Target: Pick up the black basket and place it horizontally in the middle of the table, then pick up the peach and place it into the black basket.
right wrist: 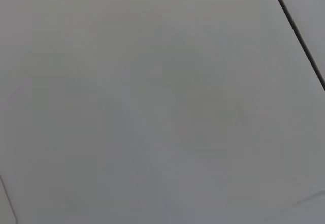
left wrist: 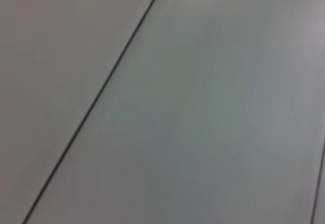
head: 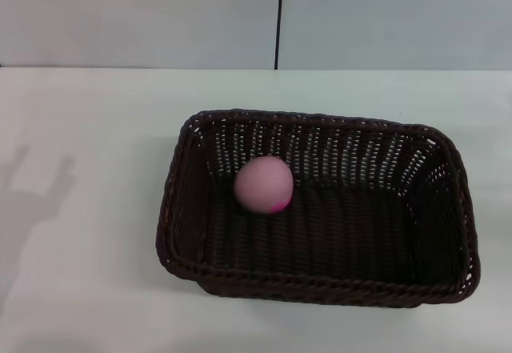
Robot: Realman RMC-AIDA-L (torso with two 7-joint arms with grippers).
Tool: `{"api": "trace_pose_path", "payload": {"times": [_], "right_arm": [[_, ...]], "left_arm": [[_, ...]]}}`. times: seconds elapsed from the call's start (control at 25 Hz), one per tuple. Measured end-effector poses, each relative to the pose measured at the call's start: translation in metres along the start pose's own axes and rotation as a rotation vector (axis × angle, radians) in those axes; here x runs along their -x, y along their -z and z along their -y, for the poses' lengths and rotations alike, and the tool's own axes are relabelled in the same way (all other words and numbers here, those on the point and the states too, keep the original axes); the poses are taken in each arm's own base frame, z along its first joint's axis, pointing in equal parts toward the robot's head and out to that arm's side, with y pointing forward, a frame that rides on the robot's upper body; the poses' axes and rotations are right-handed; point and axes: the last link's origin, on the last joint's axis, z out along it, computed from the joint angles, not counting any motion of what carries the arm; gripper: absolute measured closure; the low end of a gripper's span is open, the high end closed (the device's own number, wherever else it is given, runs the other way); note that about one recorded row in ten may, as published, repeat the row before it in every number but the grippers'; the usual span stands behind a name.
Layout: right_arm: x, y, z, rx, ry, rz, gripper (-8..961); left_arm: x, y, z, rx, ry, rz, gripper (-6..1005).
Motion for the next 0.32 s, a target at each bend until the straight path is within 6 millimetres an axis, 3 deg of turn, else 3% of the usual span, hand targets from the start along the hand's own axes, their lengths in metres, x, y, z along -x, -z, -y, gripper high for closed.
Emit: {"api": "trace_pose_path", "payload": {"times": [0.32], "right_arm": [[-0.0001, -0.0017, -0.0038, 0.001, -0.016, 0.032, 239]], "left_arm": [[-0.0019, 0.0032, 0.0016, -0.013, -0.001, -0.004, 170]]}}
